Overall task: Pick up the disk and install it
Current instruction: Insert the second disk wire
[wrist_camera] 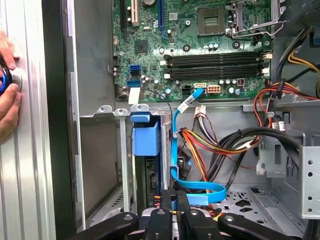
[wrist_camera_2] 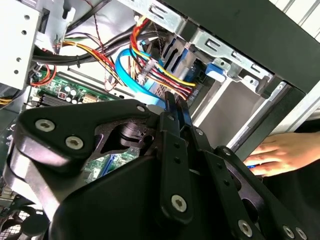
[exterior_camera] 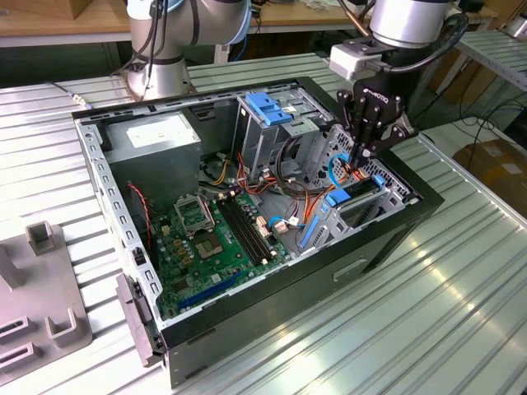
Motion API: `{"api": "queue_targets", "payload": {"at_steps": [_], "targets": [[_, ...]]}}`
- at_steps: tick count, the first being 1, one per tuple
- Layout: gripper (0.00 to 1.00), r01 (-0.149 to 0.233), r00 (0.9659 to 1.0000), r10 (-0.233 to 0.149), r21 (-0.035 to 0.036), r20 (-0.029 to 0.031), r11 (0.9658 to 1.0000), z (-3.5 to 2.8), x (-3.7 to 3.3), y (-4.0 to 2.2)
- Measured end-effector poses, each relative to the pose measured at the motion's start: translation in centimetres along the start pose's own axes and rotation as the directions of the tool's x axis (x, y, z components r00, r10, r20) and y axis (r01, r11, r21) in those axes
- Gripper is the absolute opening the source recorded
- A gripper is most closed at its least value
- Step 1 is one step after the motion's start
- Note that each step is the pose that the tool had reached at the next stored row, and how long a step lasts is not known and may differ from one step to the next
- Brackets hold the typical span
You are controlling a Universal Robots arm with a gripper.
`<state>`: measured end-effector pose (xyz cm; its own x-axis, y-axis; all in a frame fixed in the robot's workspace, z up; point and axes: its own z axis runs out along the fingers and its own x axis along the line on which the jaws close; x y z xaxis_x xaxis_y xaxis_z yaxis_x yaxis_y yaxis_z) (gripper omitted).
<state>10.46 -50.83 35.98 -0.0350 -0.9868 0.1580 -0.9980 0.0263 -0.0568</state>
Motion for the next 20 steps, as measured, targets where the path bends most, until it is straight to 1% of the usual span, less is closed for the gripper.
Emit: {"api": "queue_targets", "payload": {"at_steps": [2,3,4,6,7,8,9,10,11,12,14,15,16,18,20], "targets": [[0.16,0.000,1.0000,0.000,-0.0001,0.0053,1.0000,0.05,0.24,0.09],[0.16,-0.001,0.9999,0.001,0.0000,0.0146,1.0000,0.06,0.30,0.20],[0.16,-0.001,0.9998,0.001,0.0006,0.0213,1.0000,0.05,0.33,0.39],[0.16,-0.002,0.9996,0.002,0.0013,0.0275,1.0000,0.07,0.36,0.69],[0.16,-0.002,0.9996,0.002,0.0015,0.0287,1.0000,0.07,0.37,0.82],[0.16,-0.002,0.9995,0.002,0.0035,0.0308,1.0000,0.07,0.41,1.08],[0.16,-0.001,0.9995,0.001,0.0055,0.0311,1.0000,0.04,0.46,1.21],[0.16,-0.002,0.9994,0.001,0.0071,0.0347,1.0000,0.08,0.64,1.27],[0.16,-0.003,0.9990,0.002,0.0097,0.0444,0.9999,0.13,0.92,1.32],[0.16,-0.004,0.9984,0.003,0.0124,0.0563,0.9999,0.17,1.18,1.35],[0.16,-0.005,0.9976,0.004,0.0160,0.0698,0.9999,0.24,1.54,1.38],[0.16,-0.007,0.9967,0.005,0.0190,0.0816,0.9998,0.32,1.91,1.41],[0.16,-0.008,0.9961,0.006,0.0208,0.0880,0.9998,0.38,2.21,1.43],[0.16,-0.009,0.9953,0.006,0.0238,0.0963,0.9997,0.48,2.70,1.47],[0.16,-0.010,0.9948,0.007,0.0285,0.1016,0.9995,0.57,3.11,1.55]]}}
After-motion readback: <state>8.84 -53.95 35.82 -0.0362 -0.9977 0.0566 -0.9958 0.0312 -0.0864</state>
